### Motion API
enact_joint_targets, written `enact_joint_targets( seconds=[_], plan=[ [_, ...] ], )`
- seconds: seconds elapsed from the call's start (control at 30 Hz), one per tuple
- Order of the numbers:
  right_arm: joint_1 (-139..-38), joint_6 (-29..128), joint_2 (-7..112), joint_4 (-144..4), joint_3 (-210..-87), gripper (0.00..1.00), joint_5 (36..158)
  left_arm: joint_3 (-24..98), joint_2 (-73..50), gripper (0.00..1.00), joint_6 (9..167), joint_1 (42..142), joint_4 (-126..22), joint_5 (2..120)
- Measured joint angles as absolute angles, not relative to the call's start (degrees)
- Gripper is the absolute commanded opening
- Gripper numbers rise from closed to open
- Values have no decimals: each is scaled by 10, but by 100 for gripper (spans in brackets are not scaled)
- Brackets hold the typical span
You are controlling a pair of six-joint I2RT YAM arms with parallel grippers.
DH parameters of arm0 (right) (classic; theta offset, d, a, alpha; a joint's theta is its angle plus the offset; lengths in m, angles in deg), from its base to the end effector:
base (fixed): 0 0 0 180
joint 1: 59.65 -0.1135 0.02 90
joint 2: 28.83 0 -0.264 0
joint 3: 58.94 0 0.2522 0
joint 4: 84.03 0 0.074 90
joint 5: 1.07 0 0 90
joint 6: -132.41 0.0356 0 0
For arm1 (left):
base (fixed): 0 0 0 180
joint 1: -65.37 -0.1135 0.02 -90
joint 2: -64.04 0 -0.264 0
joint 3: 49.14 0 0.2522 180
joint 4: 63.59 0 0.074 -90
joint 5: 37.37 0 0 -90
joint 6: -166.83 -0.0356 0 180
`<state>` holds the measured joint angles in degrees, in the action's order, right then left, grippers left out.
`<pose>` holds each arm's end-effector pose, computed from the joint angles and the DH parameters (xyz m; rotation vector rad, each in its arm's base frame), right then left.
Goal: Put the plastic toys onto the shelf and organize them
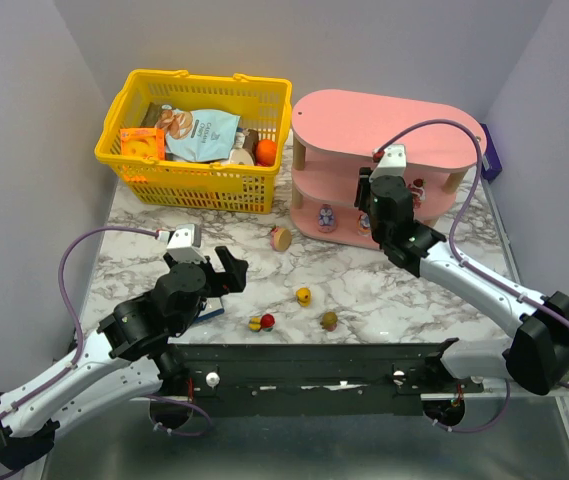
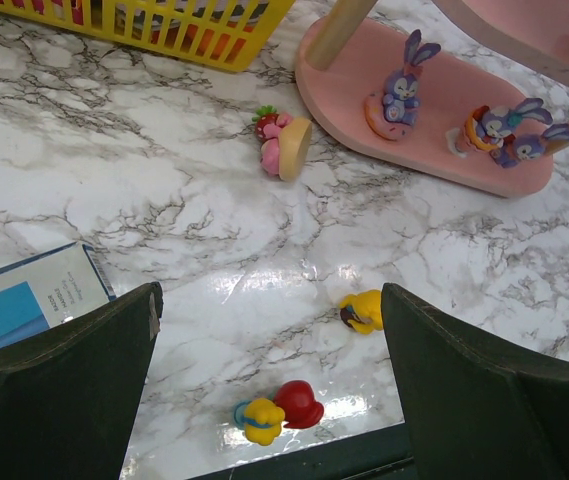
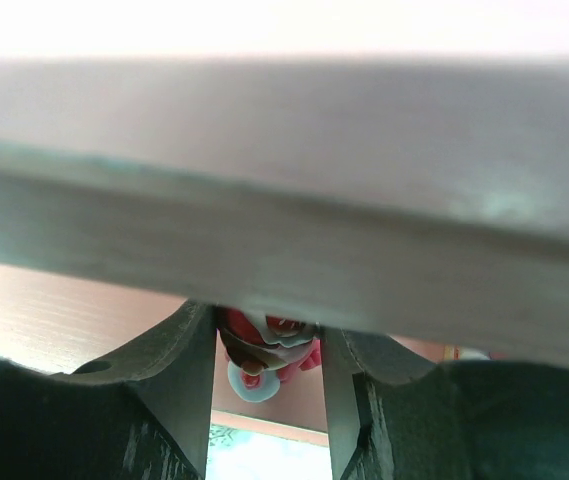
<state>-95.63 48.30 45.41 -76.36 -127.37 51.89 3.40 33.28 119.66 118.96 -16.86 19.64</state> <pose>0.2544 0.1582 0.3182 -0.0076 1.7582 -0.0529 0.0877 -0.0863 0.2983 -0.1825 1.9623 -0.5386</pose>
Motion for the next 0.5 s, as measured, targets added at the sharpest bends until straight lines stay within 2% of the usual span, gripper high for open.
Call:
enact_joint_targets(
  seconds=[0.17, 0.5],
  plan=[
    [-956, 483, 454, -769, -1269, 59, 519, 34, 333, 99, 1197, 1190, -169, 196],
    [-955, 483, 453, -745, -1254, 69, 517, 34, 333, 99, 1197, 1190, -169, 196]
  ],
)
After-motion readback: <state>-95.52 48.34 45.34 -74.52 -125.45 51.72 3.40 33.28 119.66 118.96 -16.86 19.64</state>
